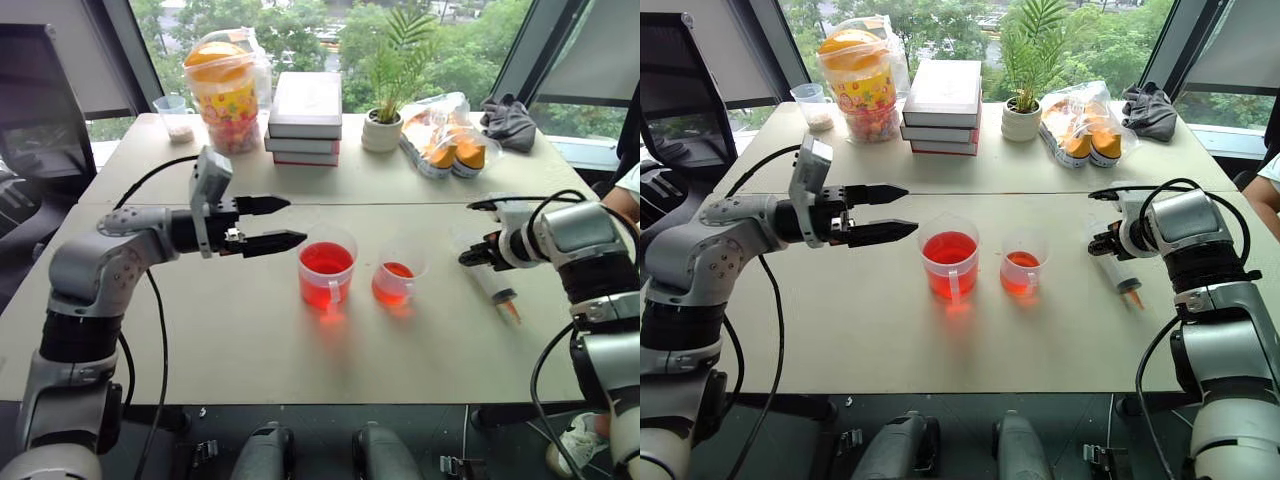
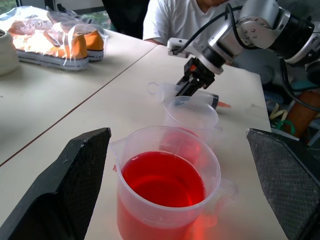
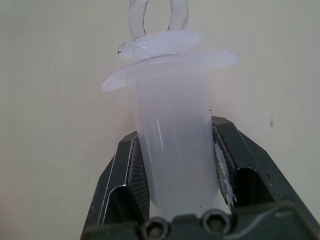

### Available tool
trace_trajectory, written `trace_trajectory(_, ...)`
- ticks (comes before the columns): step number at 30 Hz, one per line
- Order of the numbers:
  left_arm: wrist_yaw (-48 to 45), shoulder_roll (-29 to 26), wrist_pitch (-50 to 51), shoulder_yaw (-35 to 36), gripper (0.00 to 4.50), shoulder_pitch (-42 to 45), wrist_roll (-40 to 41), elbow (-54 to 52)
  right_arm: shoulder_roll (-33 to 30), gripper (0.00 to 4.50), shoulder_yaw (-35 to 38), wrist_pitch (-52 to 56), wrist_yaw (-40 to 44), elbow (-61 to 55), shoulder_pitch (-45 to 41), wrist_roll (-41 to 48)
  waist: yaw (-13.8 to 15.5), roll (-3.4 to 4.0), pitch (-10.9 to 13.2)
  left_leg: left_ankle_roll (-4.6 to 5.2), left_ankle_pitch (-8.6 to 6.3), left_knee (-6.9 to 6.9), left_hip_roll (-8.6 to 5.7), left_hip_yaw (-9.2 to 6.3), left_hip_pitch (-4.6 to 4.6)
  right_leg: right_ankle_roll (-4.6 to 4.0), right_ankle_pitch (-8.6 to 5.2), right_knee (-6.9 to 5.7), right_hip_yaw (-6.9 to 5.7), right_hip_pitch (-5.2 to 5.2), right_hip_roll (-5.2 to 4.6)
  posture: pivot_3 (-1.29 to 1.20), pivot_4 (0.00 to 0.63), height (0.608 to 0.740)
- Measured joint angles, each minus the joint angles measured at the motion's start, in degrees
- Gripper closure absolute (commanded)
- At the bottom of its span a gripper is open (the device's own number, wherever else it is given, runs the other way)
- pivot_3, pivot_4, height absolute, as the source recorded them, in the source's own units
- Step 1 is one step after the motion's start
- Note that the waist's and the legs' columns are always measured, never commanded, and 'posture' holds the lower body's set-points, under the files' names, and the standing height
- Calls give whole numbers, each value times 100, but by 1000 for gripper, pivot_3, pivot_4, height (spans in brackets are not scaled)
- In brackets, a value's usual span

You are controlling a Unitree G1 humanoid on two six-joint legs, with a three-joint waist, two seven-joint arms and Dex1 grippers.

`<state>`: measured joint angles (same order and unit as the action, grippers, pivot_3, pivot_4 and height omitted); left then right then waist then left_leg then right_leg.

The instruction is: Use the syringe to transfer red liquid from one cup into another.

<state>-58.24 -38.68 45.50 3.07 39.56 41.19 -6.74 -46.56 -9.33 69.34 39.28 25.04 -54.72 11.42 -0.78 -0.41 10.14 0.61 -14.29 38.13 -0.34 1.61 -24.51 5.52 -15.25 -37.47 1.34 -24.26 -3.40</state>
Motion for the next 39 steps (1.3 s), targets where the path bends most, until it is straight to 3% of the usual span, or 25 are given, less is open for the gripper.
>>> trace_trajectory(4, -50, 27, -30, -2, 0, 320, -59, 244, 37, 3099, 1307, -759, -48, -1491, -34, 472, 6, -3, -1, 0, 0, -9, 2, -2, 0, 1, 0, 3, -2, -1, 3, 0, 150, 740)
trace_trajectory(7, -68, 59, -32, 0, 0, 392, -60, 338, 260, 3099, 1839, -972, -192, -2071, 0, 728, 5, -6, -4, 0, 0, -8, 2, -2, 1, 1, 0, 3, -1, 2, 0, 0, 150, 740)
trace_trajectory(12, -249, 59, 12, -14, 0, 853, -71, 735, 1687, 3099, 2357, -1412, -351, -3334, 122, 1660, -42, -5, -3, -1, 0, -3, 6, 0, 2, 1, 1, -16, 5, -9, 6, 0, 150, 740)
trace_trajectory(16, -394, 28, 24, -12, 0, 1127, -73, 880, 2661, 3099, 2309, -2082, -344, -3953, 227, 2250, -4, -6, -4, -1, 0, -7, 5, -4, 2, 1, 0, -17, 0, -8, 5, 0, 150, 740)
trace_trajectory(19, -480, 21, 38, -18, 0, 1132, -91, 981, 3176, 3099, 1883, -2662, -303, -4018, 573, 2301, 1, -6, -4, -1, 1, 2, -1, -1, 1, 1, 1, -18, 0, -5, -4, 0, 150, 740)
trace_trajectory(30, -643, -91, 191, -23, 0, 1416, -103, 1018, 3381, 3099, 729, -4435, 268, -3426, 1907, 1610, -23, -7, -4, -2, 1, 3, 1, -2, 3, 1, 0, -20, 0, -5, 4, 0, 150, 740)
trace_trajectory(39, -641, 164, 190, -185, 0, 1722, -172, 1223, 3440, 3099, 382, -5024, 326, -3134, 2292, 1234, -14, -7, -4, -4, 2, 4, 1, -2, 5, 1, 0, -24, 1, -5, 4, 0, 150, 740)
